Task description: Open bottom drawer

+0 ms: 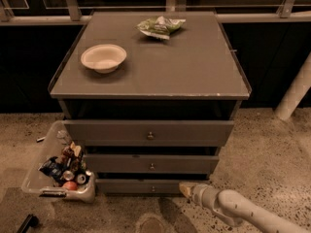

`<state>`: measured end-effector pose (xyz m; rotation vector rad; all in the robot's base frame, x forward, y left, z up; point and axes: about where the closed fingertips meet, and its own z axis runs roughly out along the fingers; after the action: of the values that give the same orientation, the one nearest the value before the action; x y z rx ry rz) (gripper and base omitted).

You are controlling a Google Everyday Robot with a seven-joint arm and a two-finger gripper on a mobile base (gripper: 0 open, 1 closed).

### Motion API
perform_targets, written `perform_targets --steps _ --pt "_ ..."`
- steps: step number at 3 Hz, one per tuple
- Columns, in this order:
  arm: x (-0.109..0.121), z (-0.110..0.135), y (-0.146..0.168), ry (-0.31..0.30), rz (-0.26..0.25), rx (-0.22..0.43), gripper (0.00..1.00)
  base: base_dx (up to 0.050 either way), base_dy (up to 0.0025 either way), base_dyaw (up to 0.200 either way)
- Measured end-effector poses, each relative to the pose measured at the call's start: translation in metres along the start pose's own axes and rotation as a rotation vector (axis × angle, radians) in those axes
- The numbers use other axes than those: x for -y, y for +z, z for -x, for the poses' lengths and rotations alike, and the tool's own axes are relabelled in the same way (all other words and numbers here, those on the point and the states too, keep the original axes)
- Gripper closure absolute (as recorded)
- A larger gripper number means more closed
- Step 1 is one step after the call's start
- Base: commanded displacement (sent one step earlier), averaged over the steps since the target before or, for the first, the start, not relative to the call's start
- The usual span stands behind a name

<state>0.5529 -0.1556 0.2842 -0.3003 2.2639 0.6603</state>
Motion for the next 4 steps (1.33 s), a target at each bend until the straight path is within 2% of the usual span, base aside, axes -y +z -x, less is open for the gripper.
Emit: perform_targets --steps 1,2,4 --pt "0.025 -0.018 -0.006 0.002 0.009 0.086 1.0 0.0 0.0 0.0" --pt "0.025 -0.018 -0.006 0.003 0.009 0.085 1.0 0.0 0.0 0.0" --pt "0.022 -0.02 0.04 0.015 0.071 0.055 1.0 0.0 0.0 0.0"
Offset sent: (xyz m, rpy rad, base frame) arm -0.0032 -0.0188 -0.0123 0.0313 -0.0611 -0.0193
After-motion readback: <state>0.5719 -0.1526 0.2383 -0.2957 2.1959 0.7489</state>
